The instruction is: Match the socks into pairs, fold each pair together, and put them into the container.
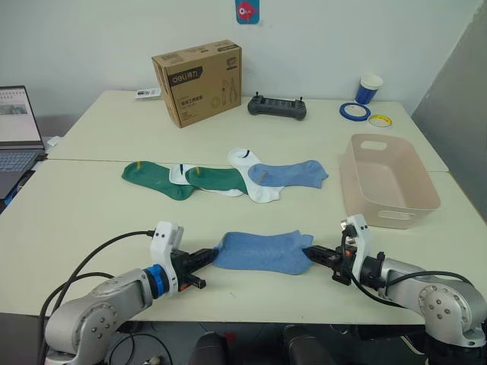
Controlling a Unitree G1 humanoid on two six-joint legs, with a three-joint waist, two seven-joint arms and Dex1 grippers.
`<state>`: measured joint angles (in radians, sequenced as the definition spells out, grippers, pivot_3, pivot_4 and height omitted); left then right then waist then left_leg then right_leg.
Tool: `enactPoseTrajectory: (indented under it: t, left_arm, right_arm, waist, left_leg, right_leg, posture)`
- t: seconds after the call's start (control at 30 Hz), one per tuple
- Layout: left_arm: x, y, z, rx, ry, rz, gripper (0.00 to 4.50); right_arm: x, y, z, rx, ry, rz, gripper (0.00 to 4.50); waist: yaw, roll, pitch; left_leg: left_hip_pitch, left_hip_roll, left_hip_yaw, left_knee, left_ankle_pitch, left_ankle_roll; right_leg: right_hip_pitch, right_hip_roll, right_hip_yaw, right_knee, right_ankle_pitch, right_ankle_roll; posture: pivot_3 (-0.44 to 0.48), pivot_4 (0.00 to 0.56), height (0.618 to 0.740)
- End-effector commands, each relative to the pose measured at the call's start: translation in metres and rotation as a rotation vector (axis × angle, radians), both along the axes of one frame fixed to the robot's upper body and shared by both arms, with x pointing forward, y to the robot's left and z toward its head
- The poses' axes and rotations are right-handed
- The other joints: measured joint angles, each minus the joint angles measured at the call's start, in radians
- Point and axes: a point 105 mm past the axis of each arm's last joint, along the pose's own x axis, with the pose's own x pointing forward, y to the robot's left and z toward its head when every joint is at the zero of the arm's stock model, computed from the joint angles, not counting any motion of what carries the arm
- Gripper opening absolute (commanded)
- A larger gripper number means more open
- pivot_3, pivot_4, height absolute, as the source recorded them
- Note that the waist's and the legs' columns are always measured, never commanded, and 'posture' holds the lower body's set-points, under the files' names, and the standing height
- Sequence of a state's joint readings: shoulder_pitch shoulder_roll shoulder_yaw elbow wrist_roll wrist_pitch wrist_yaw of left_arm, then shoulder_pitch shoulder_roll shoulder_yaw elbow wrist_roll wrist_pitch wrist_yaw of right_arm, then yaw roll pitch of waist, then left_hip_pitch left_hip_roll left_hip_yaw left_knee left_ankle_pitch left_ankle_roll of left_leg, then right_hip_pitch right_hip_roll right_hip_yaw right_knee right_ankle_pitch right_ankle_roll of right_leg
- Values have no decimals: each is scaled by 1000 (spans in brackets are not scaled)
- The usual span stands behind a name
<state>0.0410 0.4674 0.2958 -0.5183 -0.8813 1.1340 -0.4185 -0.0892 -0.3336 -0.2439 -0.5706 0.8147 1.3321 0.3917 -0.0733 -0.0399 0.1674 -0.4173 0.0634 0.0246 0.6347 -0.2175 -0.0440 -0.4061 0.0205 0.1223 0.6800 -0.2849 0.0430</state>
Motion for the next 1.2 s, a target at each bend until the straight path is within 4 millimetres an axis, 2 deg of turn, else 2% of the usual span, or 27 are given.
enactPoseTrajectory:
  t: [0.03, 0.13, 0.27, 0.5, 0.67, 0.73, 0.83, 0.93, 0.97, 1.07, 1.1, 1.2]
  left_arm:
    - [-9, -4, 18, -50, -3, -40, 0]
    - [-14, -4, 18, -65, 41, -58, 0]
    - [-13, 9, -4, 46, 93, 6, 0]
    - [-13, 7, -16, 39, 96, 26, 0]
    - [-15, 6, -15, 46, 74, 7, 0]
    - [-17, 3, -16, 38, 70, -17, 0]
    - [-17, 7, -12, 32, 54, -18, 651]
    - [-18, 16, -8, 38, 43, -14, 1551]
    - [-20, 19, -7, 51, 40, -23, 1973]
    - [-27, 31, -11, 113, 44, -68, 2816]
    - [-29, 34, -11, 124, 35, -83, 2816]
    - [-13, 39, 18, 264, -239, -205, 2816]
  right_arm:
    - [-10, 0, 16, 25, -38, 32, 31]
    - [-16, -2, 16, 21, -22, 48, 31]
    - [-20, -3, 8, -3, 3, 54, 31]
    - [-23, -7, -1, -23, 17, 36, 31]
    - [-26, -5, -1, -20, 20, 50, 31]
    - [-27, -6, -2, -20, 31, 54, 457]
    - [-26, -15, 0, -42, 31, 50, 1344]
    - [-30, -25, 1, -130, 6, 100, 2329]
    - [-33, -28, 1, -168, -9, 135, 2813]
    - [-37, -33, 12, -199, -94, 254, 3776]
    - [-38, -33, 14, -211, -121, 293, 3776]
    - [-26, -25, 34, -236, -314, 423, 3776]
  waist:
    - [-2, 0, 0]
    - [-3, 0, 0]
    - [-7, 0, 0]
    - [-8, -1, 0]
    - [-8, -1, 1]
    - [-8, -1, 1]
    - [-8, -1, 1]
    - [-8, -2, 1]
    - [-8, -2, 1]
    - [-9, -3, 2]
    - [-11, -2, 2]
    - [-13, -3, 4]
  left_leg:
    - [0, 0, 0, 0, 0, 0]
    - [0, 0, 0, 0, 0, 0]
    - [0, -1, -1, -1, 0, 0]
    - [0, -1, 0, -1, 0, 0]
    - [0, -1, 0, -3, 0, 0]
    - [0, -1, 0, -3, 0, 0]
    - [0, -1, 0, -3, 0, 0]
    - [0, -1, 1, -4, 0, 0]
    - [0, -1, 2, -4, 0, 0]
    - [1, -1, 2, -5, 0, 0]
    - [1, -1, 2, -5, 0, 0]
    - [2, -1, 2, -6, 0, 0]
  right_leg:
    - [0, 0, 0, 0, 0, 0]
    - [0, 0, 0, 0, 1, 1]
    - [0, 0, 0, 0, -2, -3]
    - [0, 0, 0, -1, -2, -3]
    - [-1, -1, 1, -1, -2, -3]
    - [-1, -1, 1, -1, -2, -3]
    - [-1, -1, 1, -2, -2, -3]
    - [-1, -2, 1, -2, -2, -3]
    - [-2, -3, 1, -2, -2, -3]
    - [-2, -3, 0, -3, -3, -5]
    - [-2, -3, 0, -3, -3, -5]
    - [-3, -3, 0, -3, -3, -5]
  posture:
    - [0, 150, 740]
    - [0, 150, 740]
    - [0, 150, 740]
    - [0, 150, 740]
    - [0, 150, 740]
    - [0, 150, 740]
    - [0, 150, 740]
    - [0, 150, 740]
    - [0, 150, 740]
    - [0, 150, 740]
    - [0, 150, 740]
    - [0, 150, 740]
